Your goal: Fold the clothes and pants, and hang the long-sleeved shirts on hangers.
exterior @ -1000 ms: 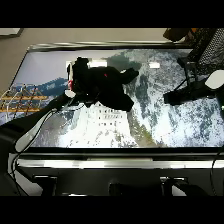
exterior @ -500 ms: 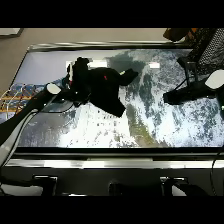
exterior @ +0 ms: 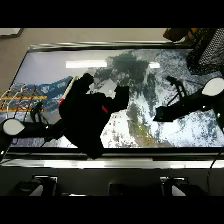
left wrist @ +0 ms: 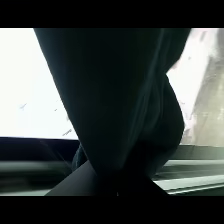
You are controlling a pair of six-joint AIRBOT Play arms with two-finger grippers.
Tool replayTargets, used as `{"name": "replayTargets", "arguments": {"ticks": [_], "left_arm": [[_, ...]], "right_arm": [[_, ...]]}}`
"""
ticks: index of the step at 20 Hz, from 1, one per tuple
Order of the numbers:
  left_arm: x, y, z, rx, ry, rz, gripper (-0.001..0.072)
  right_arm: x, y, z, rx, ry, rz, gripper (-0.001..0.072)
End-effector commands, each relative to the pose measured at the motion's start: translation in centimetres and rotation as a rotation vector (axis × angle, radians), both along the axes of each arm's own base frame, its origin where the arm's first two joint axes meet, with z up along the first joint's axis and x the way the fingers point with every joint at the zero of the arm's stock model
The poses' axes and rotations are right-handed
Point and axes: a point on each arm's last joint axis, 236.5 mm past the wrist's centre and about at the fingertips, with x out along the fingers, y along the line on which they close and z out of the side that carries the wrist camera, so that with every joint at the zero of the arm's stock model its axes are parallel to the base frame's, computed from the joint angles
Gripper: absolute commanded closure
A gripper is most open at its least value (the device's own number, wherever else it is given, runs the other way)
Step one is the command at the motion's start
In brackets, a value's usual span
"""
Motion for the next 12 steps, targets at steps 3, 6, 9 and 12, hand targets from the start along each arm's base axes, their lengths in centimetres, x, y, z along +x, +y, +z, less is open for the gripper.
{"name": "replayTargets", "arguments": {"ticks": [3, 6, 9, 12], "left_arm": [[-3.5, 3.1, -0.7, 0.110, 0.000, 0.015, 0.0676], [-3.3, 3.1, -1.4, 0.112, 0.024, 0.019, 0.0675], [-2.8, 3.2, -2.0, 0.113, 0.040, 0.027, 0.0675], [-2.1, 3.2, -2.8, 0.113, 0.051, 0.040, 0.0675]], "right_arm": [[-1.4, 4.1, -2.2, 0.221, 0.076, -0.143, 0.0593], [4.1, 2.7, -2.9, 0.204, -0.077, -0.348, 0.0087], [9.7, 1.1, -3.5, 0.241, -0.149, -0.578, 0.0057], [10.8, 3.4, -7.9, 0.325, 0.008, -0.605, 0.0042]]}}
